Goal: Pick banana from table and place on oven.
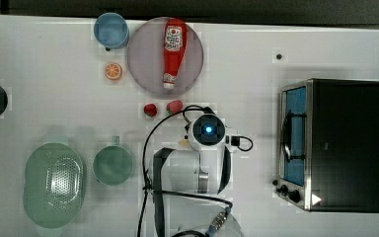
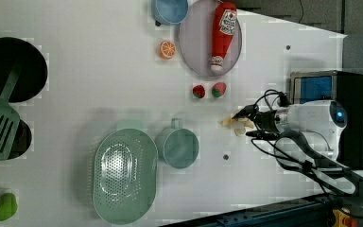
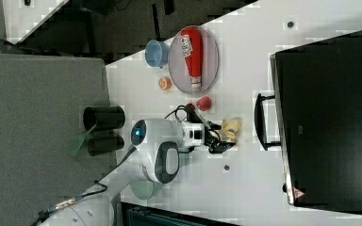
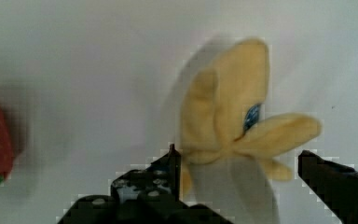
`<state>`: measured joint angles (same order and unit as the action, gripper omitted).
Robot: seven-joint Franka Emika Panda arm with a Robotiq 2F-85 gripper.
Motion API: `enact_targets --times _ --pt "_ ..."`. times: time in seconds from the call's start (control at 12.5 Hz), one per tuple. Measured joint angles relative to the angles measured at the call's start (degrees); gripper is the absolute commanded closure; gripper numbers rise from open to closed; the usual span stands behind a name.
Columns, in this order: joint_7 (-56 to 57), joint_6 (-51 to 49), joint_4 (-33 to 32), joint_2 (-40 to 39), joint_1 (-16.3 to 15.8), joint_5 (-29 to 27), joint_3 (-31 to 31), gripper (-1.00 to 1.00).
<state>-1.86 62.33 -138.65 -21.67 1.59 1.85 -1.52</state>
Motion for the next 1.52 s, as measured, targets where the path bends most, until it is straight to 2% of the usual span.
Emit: enact_targets --times 0.32,0.72,0.88,1.04,1.28,1.52 --pt "0.00 2.91 -1.01 -0.63 -0.95 0.94 1.22 0.48" --pt "0.00 2.74 -1.45 3.48 -0.36 0.73 0.11 0.50" --pt "-0.09 1.18 -2.24 8.53 0.17 0.37 0.04 0.50" --pt "-0.21 -8.11 -0.90 17.18 0.90 -0.04 0.95 0.50" --pt "-0.22 -23.64 6.94 27.99 0.61 1.14 0.95 0.50" --pt "-0.31 -33.49 18.46 30.75 -0.17 -1.22 -0.26 0.50"
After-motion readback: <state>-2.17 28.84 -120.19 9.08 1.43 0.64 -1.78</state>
